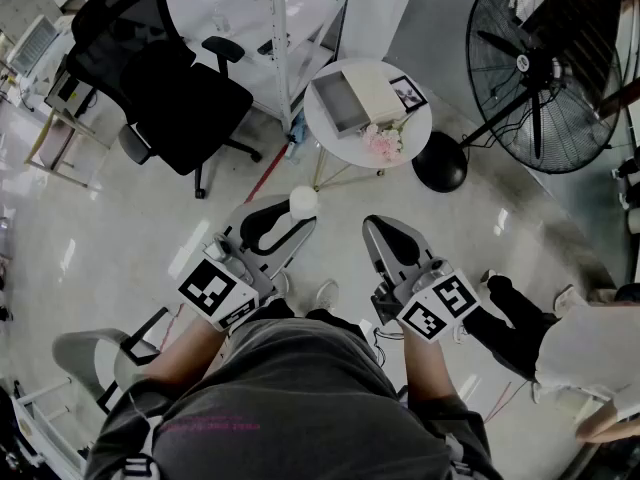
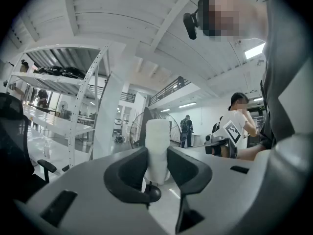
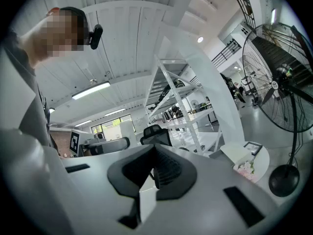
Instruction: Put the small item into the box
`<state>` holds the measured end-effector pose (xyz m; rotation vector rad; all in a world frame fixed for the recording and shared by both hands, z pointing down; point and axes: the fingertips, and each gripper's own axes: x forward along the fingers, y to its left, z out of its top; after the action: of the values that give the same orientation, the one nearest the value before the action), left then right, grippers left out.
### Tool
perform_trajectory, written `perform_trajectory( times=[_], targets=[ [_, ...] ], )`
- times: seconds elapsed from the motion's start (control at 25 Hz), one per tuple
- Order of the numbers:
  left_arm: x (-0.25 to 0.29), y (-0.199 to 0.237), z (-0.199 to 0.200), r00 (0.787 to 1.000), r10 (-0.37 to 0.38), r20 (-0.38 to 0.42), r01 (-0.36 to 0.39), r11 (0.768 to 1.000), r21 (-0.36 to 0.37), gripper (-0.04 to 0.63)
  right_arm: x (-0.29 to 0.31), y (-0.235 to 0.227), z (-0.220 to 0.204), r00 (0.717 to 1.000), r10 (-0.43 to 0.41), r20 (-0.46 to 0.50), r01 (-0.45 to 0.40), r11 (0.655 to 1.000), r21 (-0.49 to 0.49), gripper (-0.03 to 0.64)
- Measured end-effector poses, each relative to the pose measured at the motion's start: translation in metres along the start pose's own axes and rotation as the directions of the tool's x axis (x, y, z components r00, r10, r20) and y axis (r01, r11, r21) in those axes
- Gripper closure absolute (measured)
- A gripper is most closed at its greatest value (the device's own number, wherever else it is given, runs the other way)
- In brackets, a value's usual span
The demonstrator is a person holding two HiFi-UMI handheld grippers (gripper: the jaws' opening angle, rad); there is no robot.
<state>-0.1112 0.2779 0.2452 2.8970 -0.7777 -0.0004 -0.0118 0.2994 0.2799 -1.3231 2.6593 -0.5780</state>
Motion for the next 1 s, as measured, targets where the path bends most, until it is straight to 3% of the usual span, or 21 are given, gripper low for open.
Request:
perform_trajectory(
  times=[1.0],
  targets=[
    [0.018,-0.018,-0.003,1.000,0.005,0.004,-0.005,1.000,0.006,0.459,-0.017,-0.021,0.003,1.000,0.001,0.016,-0.001,0.999,0.050,0.595]
  ],
)
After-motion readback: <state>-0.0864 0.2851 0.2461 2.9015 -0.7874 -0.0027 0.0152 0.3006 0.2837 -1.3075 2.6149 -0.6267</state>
